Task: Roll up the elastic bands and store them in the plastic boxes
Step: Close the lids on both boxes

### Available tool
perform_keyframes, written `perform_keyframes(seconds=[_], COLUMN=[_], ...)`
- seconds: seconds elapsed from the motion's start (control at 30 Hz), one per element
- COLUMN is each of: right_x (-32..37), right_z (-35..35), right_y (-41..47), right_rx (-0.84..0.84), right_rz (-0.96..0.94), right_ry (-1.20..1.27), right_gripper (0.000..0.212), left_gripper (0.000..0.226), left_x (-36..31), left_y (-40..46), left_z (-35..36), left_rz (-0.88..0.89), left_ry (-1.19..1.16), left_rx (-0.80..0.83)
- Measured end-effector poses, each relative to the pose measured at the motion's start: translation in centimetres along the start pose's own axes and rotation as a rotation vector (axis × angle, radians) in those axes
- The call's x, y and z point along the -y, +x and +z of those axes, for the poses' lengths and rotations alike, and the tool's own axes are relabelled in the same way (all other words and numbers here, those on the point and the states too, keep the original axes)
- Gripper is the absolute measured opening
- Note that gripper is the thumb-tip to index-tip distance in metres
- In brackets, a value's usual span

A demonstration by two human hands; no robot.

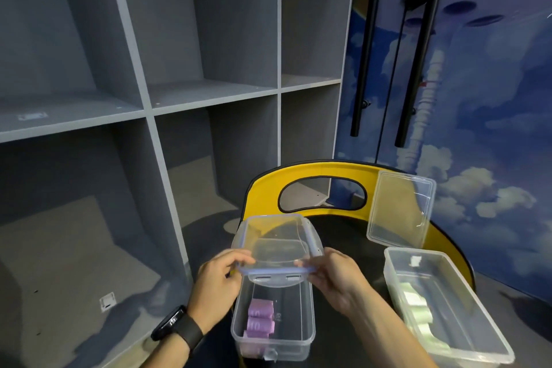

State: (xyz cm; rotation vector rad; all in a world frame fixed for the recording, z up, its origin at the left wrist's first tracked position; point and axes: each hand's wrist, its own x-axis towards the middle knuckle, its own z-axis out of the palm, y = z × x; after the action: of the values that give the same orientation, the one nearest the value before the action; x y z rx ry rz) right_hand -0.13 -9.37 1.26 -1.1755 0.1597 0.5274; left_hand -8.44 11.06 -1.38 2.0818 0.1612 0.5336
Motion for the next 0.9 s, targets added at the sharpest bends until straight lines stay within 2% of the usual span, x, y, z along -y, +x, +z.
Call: perform_keyframes(seconds=[0.1,0.17,0.2,0.23,0.3,0.33,0.4,0.5,0.57,0.67,0.7,0.83,0.9], right_x=[-0.8,-1.2,-1.4,-1.7,-1.9,-2.0,-2.3,-2.7,-2.9,-3.1,-3.2,-3.8,-4.2], right_z=[-0.4,-0.5,-0.6,-0.6,-0.6,-0.6,-0.9,-1.5,-1.9,-2.2,-2.3,-2.4,-2.4], right_y=[-0.5,-0.8,-0.9,-1.1,-1.5,-1.6,-1.7,-1.4,-1.0,-0.3,0.0,1.4,1.8], right_rx=[0.005,0.008,0.008,0.015,0.039,0.052,0.054,0.013,-0.024,-0.081,-0.097,-0.16,-0.17], right_rz=[0.022,0.022,0.017,0.014,0.018,0.024,0.051,0.064,0.055,0.073,0.07,0.064,0.063], right_ry=[0.027,0.038,0.043,0.046,0.051,0.062,0.058,-0.047,-0.124,-0.184,-0.204,-0.325,-0.381], right_gripper=[0.02,0.028,0.033,0.036,0.042,0.045,0.047,0.034,0.023,0.008,0.01,0.025,0.025], left_gripper=[0.046,0.028,0.026,0.035,0.053,0.05,0.022,0.011,0.016,0.047,0.05,0.042,0.037], left_x=[0.3,0.4,0.2,0.0,-0.4,-0.3,0.4,1.5,1.9,2.8,3.2,4.0,4.0], left_y=[-0.5,-0.4,-0.3,-0.3,0.2,0.5,0.8,0.8,0.7,0.9,0.8,0.6,0.5], left_z=[0.3,0.5,0.5,0.7,0.8,0.9,0.7,0.7,0.6,0.8,0.9,0.9,1.0], left_rz=[-0.087,-0.177,-0.239,-0.322,-0.488,-0.538,-0.571,-0.581,-0.584,-0.622,-0.633,-0.651,-0.652], left_ry=[-0.046,-0.029,-0.024,-0.039,-0.215,-0.299,-0.345,-0.379,-0.398,-0.417,-0.409,-0.39,-0.384], left_rx=[-0.004,-0.026,-0.027,-0.011,-0.017,-0.039,-0.072,-0.028,0.018,0.022,0.019,0.059,0.06])
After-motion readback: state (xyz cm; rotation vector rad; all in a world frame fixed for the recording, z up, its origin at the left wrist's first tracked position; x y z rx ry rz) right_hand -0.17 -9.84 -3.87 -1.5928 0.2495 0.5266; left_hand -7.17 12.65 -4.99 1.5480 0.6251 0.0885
